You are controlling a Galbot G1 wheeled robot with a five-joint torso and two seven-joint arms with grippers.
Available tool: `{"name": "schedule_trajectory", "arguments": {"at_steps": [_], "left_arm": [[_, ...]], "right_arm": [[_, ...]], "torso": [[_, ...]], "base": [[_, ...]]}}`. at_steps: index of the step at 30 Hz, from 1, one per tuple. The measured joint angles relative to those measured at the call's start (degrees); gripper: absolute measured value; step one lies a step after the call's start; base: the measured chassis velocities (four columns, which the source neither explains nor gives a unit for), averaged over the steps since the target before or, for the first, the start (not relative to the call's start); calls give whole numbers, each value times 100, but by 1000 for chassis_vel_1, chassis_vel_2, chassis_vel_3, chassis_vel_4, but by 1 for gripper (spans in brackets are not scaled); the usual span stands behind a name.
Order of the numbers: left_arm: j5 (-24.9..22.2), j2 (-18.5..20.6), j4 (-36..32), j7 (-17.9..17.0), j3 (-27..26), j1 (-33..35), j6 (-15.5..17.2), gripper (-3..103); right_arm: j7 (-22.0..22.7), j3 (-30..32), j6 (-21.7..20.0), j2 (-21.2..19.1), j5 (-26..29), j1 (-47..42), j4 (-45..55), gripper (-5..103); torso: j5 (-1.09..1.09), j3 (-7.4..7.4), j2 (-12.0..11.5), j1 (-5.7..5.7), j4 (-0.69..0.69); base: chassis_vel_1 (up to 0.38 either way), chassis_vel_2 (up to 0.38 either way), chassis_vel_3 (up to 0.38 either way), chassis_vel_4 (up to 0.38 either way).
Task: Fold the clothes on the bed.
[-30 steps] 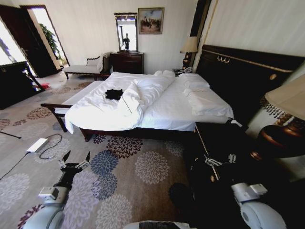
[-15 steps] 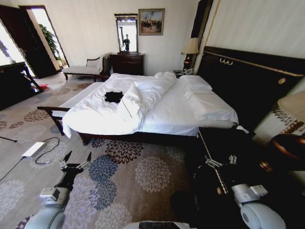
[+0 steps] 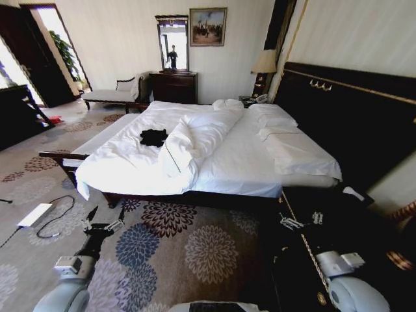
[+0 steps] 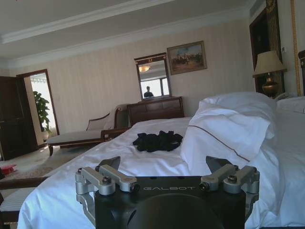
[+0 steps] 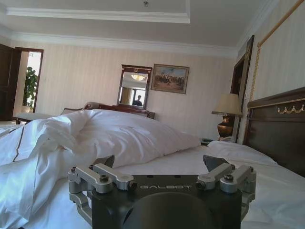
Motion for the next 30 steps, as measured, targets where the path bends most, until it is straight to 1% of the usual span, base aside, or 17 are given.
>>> {"name": "schedule_trajectory", "arguments": {"at_steps": [12,19,30], "left_arm": [[-12,2,9,2,-10,23,-16,100],[-21,12,3,5,-35,61,-31,100],[-1,11,-227,5,-35,83,-47,100]], "right_arm": [[-13,0,0,31,-12,-19,19,100],[-28,8,14,76,-26,-56,37,100],[-30,10,19,97,-35,-60,33,100]], "torso": [[2,0,0,1,0],[0,1,0,2,0],[0,1,0,2,0]], "base": [[-227,223,222,-225],[-201,199,208,-198],[-213,215,219,-215]]}}
